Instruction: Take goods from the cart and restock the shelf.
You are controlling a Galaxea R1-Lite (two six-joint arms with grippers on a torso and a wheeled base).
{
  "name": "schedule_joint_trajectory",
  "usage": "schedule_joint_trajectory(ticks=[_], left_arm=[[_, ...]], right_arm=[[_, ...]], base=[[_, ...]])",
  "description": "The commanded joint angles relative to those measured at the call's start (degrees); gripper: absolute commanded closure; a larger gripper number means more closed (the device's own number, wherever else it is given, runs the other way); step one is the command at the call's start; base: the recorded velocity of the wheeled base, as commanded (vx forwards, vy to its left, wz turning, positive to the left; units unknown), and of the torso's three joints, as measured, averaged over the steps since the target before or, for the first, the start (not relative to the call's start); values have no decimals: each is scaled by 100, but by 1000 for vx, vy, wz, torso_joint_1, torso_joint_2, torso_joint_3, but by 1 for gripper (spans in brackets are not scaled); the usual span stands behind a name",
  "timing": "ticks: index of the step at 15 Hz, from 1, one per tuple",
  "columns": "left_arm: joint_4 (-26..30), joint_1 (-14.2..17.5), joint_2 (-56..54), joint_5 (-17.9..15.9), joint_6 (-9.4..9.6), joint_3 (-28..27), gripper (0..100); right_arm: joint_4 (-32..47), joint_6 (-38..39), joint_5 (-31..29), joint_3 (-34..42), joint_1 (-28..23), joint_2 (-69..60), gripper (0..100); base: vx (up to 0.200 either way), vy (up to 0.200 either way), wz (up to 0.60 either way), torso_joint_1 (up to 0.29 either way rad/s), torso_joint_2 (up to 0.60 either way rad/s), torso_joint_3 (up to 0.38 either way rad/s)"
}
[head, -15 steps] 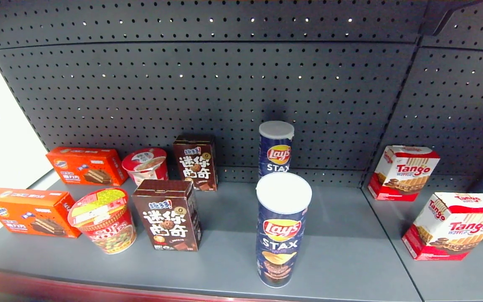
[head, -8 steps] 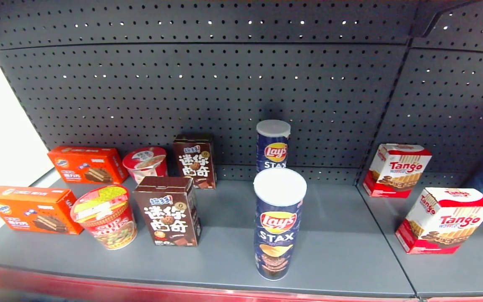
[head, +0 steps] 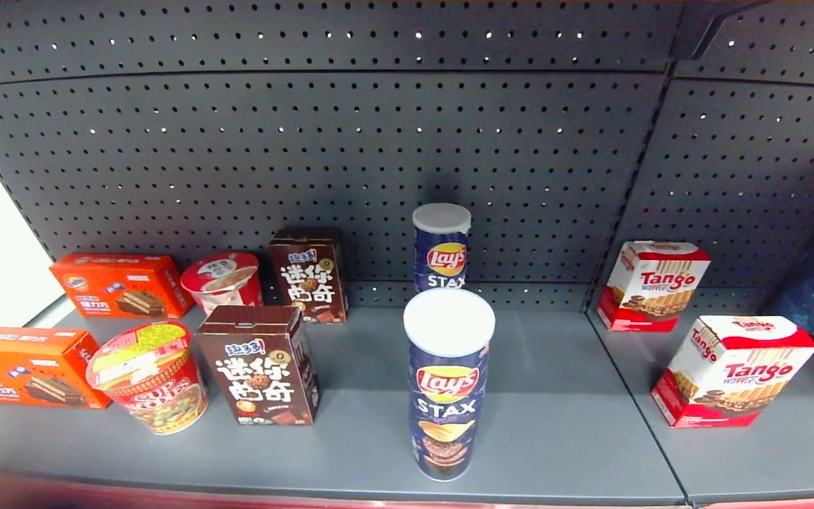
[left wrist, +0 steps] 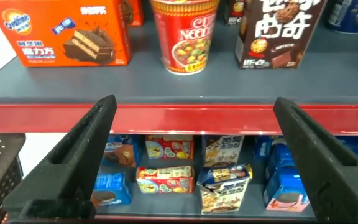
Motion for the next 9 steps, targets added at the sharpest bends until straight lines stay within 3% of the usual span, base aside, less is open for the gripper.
schedule_joint_trajectory(ticks=[1,9], left_arm=[[-4,5,8,2,-2,1,0],[-4,5,8,-7,7,1,0]], right_arm=[[1,3,2,10,3,20,0],[1,-5,2,1,3,20,0]], base=[[0,0,0,0,0,0],[0,0,0,0,0,0]])
